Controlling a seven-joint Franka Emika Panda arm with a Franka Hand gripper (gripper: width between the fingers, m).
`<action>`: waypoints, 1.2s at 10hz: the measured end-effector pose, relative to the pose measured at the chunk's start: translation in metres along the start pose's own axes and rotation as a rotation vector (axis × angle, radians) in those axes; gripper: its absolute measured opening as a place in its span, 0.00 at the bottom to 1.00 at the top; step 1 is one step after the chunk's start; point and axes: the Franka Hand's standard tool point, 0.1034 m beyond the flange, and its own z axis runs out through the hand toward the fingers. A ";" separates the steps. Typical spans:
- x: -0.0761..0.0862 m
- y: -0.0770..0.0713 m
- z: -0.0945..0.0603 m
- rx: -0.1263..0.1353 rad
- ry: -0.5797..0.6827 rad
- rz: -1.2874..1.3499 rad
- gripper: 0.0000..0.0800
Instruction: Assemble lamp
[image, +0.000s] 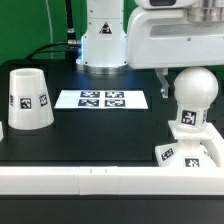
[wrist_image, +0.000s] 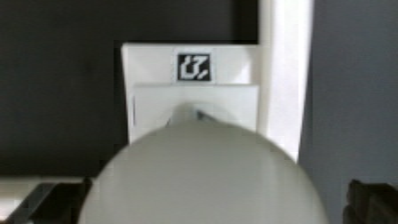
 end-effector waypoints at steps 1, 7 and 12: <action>0.001 0.001 -0.001 -0.009 0.006 -0.119 0.87; 0.002 0.005 0.000 -0.027 0.000 -0.566 0.87; 0.003 0.008 0.000 -0.066 -0.019 -1.027 0.87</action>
Offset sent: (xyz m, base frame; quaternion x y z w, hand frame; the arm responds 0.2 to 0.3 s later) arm 0.0058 0.0015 -0.0002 -0.0123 -0.0035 -0.1953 0.9807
